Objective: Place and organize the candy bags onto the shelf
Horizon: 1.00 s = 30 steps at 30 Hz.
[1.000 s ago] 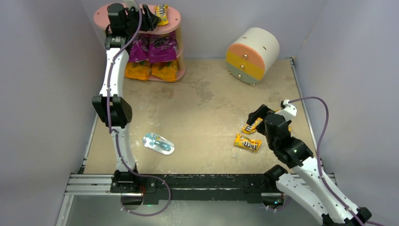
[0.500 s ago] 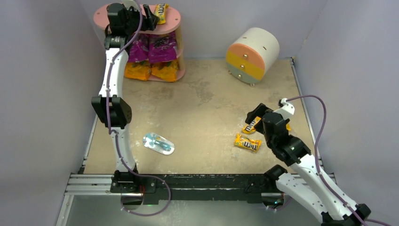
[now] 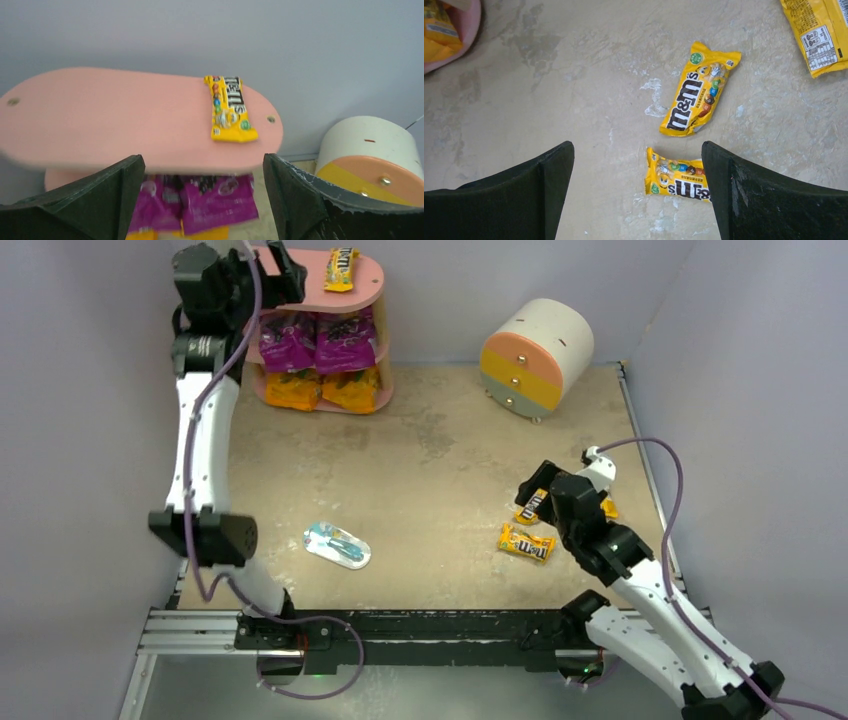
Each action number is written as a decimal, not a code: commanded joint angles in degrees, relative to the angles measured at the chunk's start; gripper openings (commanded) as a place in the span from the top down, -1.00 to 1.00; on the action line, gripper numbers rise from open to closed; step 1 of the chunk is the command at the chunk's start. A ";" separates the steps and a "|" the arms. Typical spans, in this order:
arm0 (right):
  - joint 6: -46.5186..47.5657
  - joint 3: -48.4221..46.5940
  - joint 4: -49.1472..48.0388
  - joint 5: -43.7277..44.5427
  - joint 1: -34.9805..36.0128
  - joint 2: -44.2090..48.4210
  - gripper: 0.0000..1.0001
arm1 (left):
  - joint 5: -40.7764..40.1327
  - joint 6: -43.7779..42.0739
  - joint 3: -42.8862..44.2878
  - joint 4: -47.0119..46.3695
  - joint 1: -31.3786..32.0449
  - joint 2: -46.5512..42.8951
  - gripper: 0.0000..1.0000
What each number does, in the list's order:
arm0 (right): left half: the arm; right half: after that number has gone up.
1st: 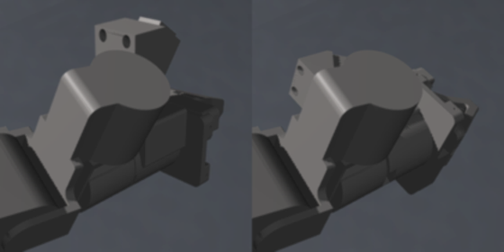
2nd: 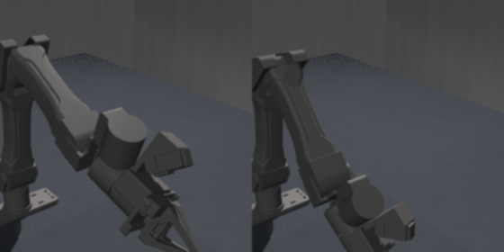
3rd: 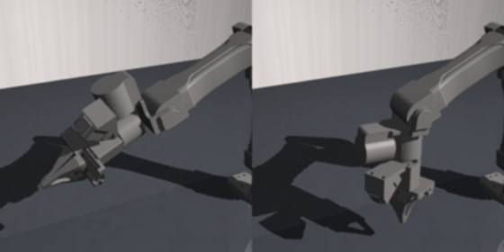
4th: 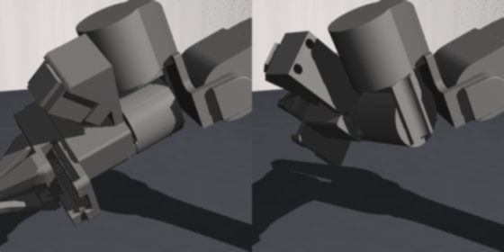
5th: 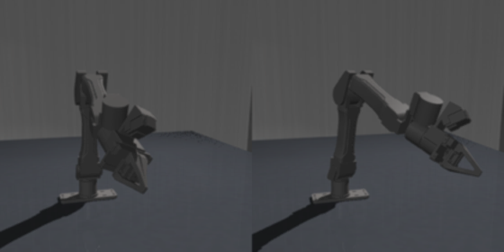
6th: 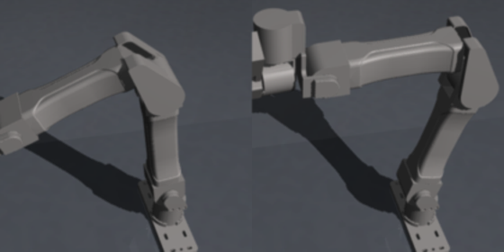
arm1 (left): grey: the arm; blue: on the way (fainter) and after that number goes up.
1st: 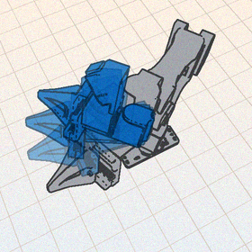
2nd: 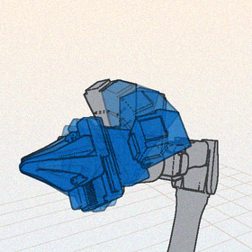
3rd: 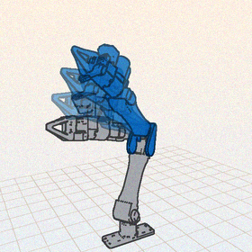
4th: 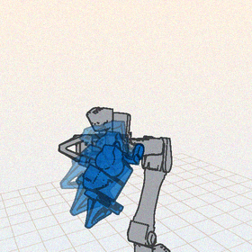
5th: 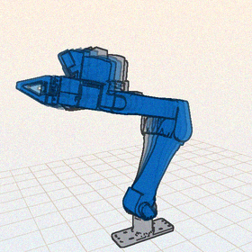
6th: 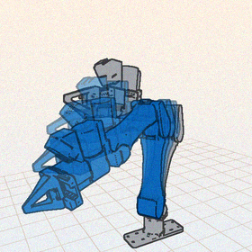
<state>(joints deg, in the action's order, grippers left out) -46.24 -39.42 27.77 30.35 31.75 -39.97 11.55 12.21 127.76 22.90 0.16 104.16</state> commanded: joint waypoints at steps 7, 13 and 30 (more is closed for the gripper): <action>1.17 0.03 -7.29 -9.14 -8.88 -14.52 -0.97 | -7.00 16.14 -61.69 -17.64 12.38 -43.48 -0.90; 4.04 4.41 -13.20 -11.55 -17.61 -19.23 -0.90 | 0.55 22.85 -82.94 -18.68 15.52 -50.37 -0.93; 4.31 9.61 -32.52 -13.67 -20.41 -33.00 0.37 | -4.87 21.44 -86.32 -15.27 19.25 -49.79 -0.97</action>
<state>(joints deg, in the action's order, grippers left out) -42.39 -30.06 0.80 17.39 11.55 -73.30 7.01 33.01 39.44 10.35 18.96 54.41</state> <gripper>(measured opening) 0.375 0.984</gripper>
